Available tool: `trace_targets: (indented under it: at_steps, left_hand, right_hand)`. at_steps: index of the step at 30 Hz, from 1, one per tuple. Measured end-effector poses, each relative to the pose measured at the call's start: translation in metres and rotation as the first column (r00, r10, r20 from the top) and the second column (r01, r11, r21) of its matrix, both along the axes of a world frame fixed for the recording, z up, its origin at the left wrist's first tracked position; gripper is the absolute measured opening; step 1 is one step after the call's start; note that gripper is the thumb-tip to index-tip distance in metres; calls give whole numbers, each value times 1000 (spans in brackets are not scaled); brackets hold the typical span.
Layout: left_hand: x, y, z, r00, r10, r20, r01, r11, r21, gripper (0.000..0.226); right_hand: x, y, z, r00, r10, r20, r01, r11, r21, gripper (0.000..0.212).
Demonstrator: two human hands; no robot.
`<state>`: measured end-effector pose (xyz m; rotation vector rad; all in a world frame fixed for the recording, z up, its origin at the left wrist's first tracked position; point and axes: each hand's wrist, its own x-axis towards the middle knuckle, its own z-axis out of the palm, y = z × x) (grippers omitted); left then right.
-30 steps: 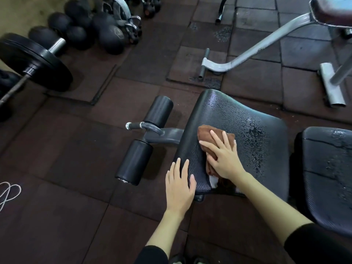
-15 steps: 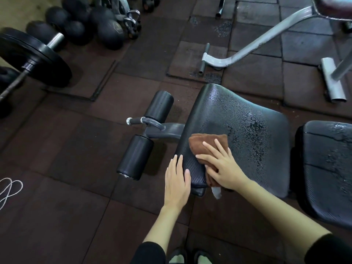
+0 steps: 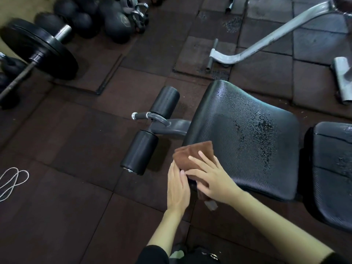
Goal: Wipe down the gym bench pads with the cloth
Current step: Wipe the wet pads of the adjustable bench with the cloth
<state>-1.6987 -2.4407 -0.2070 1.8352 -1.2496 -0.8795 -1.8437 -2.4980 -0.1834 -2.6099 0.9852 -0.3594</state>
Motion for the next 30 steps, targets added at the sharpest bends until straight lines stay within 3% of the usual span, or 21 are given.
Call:
trace_targets:
  at_steps: [3,7,11,14,18,21,24,30]
  left_hand:
    - [1,-4,-2,999,-10,46,11,1000,-6,55]
    - [5,-11,0,982,-115,152,111,993,37,61]
    - [13,-10,0,959,-199,203,193,980,49,72]
    - [13,-6,0,963,-207,171,203,978,43,78]
    - [12,-6,2,970,-178,167,174,984,37,74]
    - [9,-11,4,952,-168,255,169,986,18,69]
    - [4,-22,5,883,-190,430,221,975,-23,63]
    - [-19,-62,18,765,-274,583,345,938,-11,57]
  right_hand:
    - [-10,-31,3,999,21,-30,-21,1000,-16,45]
    - [-8,-90,17,946,-323,-30,324,938,122,49]
    - [17,-90,33,878,-479,19,477,877,58,45]
    - [10,-58,12,922,-388,13,383,916,121,39]
    - [-16,-17,2,996,-80,36,79,997,14,40]
    - [-32,-30,1,999,-38,-11,39,998,42,44]
    - [-47,-67,6,978,-209,-17,209,971,117,48]
    - [-45,-102,27,847,-529,56,519,844,135,42]
